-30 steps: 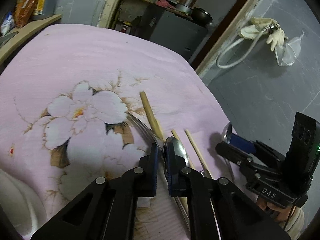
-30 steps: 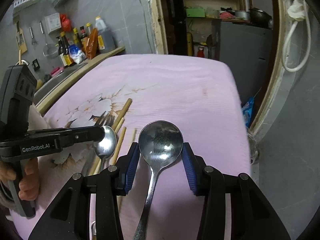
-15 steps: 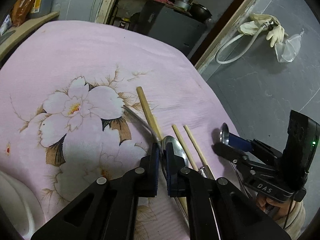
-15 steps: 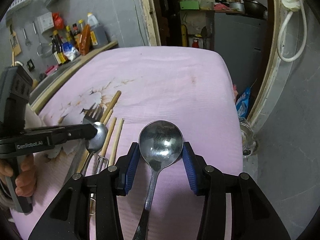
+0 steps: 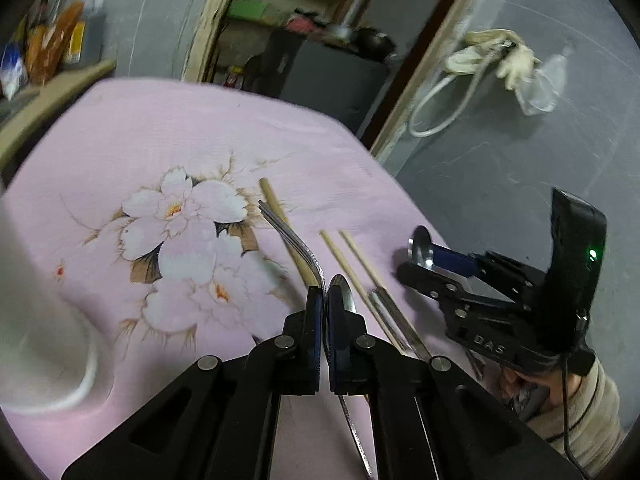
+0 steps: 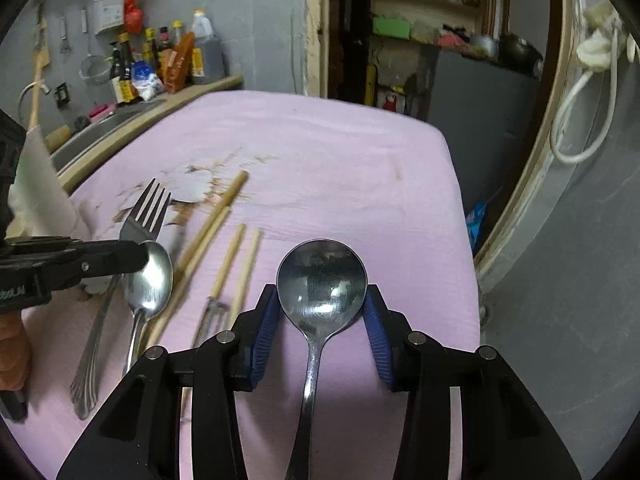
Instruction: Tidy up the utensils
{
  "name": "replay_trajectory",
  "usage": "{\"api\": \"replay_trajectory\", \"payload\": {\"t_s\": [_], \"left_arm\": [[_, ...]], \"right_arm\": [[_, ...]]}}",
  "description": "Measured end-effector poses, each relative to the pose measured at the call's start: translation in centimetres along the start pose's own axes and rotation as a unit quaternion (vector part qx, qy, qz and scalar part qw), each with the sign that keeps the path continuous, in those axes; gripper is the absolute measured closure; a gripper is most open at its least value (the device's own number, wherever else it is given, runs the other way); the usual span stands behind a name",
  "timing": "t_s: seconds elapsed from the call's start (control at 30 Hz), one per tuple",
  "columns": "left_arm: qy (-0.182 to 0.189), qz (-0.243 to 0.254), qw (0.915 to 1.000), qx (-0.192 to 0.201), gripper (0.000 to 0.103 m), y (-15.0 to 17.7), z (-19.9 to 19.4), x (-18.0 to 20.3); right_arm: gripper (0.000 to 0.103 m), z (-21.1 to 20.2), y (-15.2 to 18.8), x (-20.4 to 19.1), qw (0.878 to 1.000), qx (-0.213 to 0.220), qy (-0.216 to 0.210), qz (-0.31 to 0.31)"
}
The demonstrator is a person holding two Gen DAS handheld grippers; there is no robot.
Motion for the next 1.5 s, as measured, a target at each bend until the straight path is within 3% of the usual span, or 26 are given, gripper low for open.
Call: {"api": "replay_trajectory", "payload": {"t_s": [0.07, 0.17, 0.4, 0.53, 0.63, 0.8, 1.1, 1.33, 1.5], "left_arm": [[0.0, 0.019, 0.9996, 0.019, 0.102, 0.9, -1.2, 0.9], [-0.002, 0.027, 0.9996, 0.009, 0.102, 2.3, -1.8, 1.4], [0.013, -0.037, 0.9985, -0.039, 0.102, 5.1, -3.1, -0.7], [0.005, -0.056, 0.9961, -0.068, 0.101, 6.1, -3.1, -2.0], [0.025, -0.072, 0.9941, -0.077, 0.1, 5.6, -3.3, -2.7], [0.03, -0.074, 0.9926, -0.091, 0.099, 5.3, -3.4, -3.4], [0.051, -0.11, 0.9877, -0.099, 0.098, 4.5, -3.2, -5.0], [0.047, -0.118, 0.9888, -0.079, 0.097, 4.5, -4.2, -5.6], [0.052, -0.12, 0.9895, -0.062, 0.085, 4.6, -4.7, -5.5]], "right_arm": [[0.063, -0.8, 0.2, -0.7, 1.0, 0.018, 0.003, -0.009], [0.063, -1.8, 0.8, -1.9, 0.999, 0.03, -0.013, -0.015], [0.063, -1.7, 3.1, -3.3, 0.997, -0.01, -0.071, -0.006], [0.063, -1.9, 4.0, -3.6, 0.998, -0.01, -0.065, -0.01], [0.063, -2.0, 4.3, -3.5, 0.998, -0.009, -0.066, -0.006], [0.063, -2.0, 4.4, -3.5, 0.998, -0.009, -0.068, -0.006], [0.062, -1.9, 4.4, -3.5, 0.997, -0.01, -0.073, -0.005], [0.062, -1.8, 4.3, -3.4, 0.997, -0.011, -0.074, -0.005], [0.062, -1.8, 4.3, -3.5, 0.997, -0.011, -0.074, -0.004]]}}
Point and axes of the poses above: each gripper's, at about its wrist camera, not at the fingertips, and z roughly the way its jaws point, x to its right, y to its underside, the point moved 6 cm from there along z, roughly the way its jaws point, and after that the axes turned 14 degrees about -x, right-handed, at the moved point
